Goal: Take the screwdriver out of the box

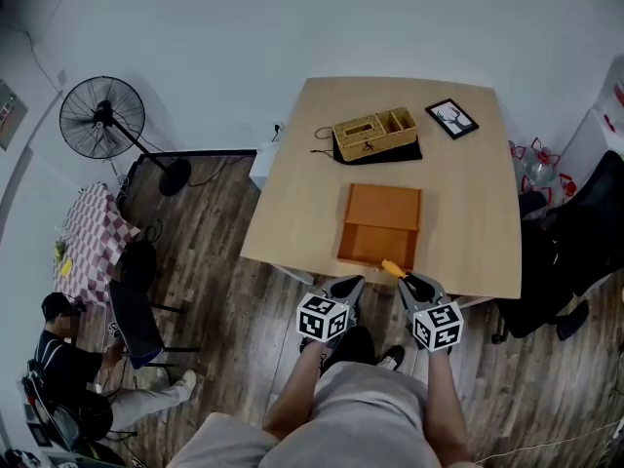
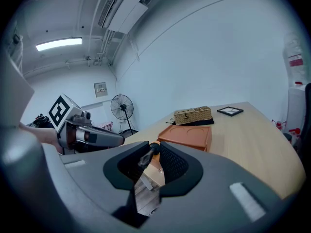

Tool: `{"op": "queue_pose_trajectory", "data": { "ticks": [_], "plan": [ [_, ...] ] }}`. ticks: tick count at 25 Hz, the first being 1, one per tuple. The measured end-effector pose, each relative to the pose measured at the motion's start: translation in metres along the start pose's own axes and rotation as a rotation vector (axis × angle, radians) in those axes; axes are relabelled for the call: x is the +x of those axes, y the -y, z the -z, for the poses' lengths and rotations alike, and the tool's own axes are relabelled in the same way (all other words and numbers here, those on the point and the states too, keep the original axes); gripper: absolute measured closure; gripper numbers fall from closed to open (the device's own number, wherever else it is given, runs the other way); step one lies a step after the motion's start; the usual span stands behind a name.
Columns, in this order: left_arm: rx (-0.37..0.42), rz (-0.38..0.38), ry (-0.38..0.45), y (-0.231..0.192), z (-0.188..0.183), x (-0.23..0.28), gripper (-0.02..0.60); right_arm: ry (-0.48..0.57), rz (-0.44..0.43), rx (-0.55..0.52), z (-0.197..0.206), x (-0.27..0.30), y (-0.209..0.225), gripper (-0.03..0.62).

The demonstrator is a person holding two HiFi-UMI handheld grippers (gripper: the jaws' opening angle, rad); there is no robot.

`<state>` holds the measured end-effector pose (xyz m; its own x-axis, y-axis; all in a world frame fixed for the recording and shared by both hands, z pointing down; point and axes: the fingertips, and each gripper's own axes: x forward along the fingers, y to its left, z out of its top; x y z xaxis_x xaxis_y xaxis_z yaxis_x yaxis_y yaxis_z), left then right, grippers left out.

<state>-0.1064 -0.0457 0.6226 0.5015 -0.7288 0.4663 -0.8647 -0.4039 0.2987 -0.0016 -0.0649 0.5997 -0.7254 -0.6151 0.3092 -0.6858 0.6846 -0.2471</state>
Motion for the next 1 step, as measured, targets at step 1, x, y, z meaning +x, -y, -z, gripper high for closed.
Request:
{"op": "queue_pose_trajectory", "data": {
  "ticks": [1],
  "plan": [
    [0.0, 0.0, 0.0, 0.0, 0.0006, 0.0004, 0.528, 0.0, -0.001, 0.0, 0.0003, 0.0001, 0.0, 0.522]
  ]
}}
